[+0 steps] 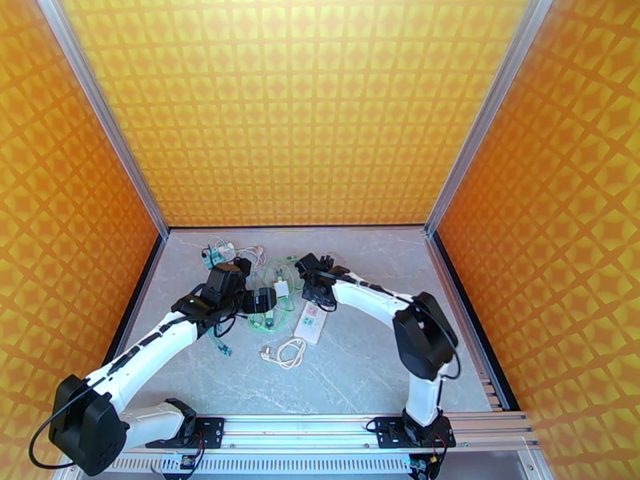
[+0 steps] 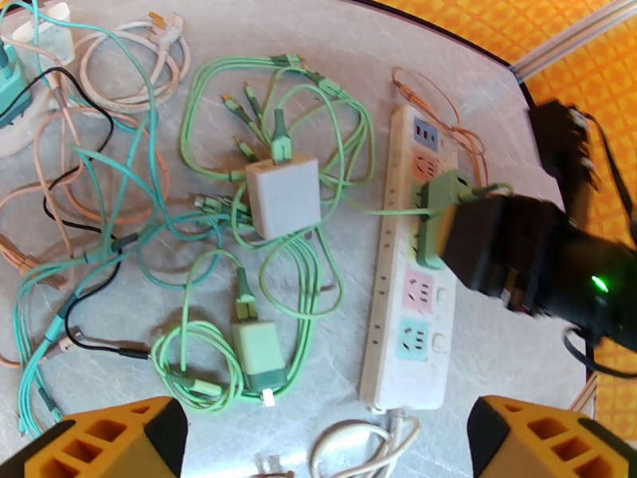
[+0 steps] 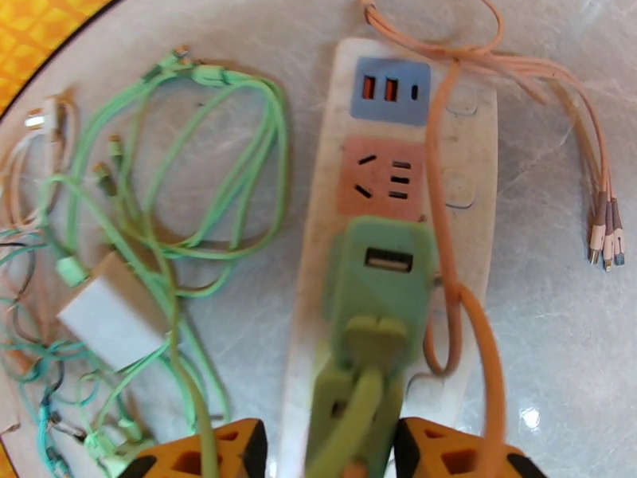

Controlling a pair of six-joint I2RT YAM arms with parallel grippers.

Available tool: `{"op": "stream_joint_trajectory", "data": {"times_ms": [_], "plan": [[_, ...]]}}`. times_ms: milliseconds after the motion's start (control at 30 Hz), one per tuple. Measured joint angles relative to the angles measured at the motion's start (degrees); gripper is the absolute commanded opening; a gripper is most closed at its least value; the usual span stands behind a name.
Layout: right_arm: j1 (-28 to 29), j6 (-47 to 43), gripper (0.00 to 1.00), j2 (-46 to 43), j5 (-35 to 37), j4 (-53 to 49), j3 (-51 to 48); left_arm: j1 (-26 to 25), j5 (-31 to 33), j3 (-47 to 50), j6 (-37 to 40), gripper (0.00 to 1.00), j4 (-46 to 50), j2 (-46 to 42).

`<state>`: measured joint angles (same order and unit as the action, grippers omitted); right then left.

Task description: Pull the plug off the socket

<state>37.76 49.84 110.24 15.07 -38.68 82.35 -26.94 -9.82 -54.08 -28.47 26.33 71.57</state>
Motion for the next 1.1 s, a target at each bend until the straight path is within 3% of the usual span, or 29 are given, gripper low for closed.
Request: {"op": "stream_joint_trajectory", "data": {"times_ms": [267, 433, 733, 967, 1100], "plan": [[0.1, -1.2, 0.39, 3.1, 1.5, -1.7, 1.0, 0.0, -1.8, 1.0, -0.6, 0.87, -0.6, -1.0], [-0.3, -4.5, 0.28, 3.2, 2.1, -2.7, 2.1, -1.6, -2.5, 2.6, -4.0, 0.8, -4.2, 1.0], [-5.1, -11.1, 0.25, 0.6, -0.9, 0.5, -1.6, -8.6, -4.0, 2.8, -10.1, 0.62, -12.5, 13.6], [-6.3, -14.6, 0.25, -0.7, -2.9, 2.2, -3.5, -9.4, -9.7, 1.3, -15.0, 0.47, -22.9, 24.1], [-6.3, -14.9, 0.25, -1.1, -3.5, 3.2, -4.3, -9.5, -12.7, -1.7, -16.6, 0.46, -27.1, 30.2]]}}
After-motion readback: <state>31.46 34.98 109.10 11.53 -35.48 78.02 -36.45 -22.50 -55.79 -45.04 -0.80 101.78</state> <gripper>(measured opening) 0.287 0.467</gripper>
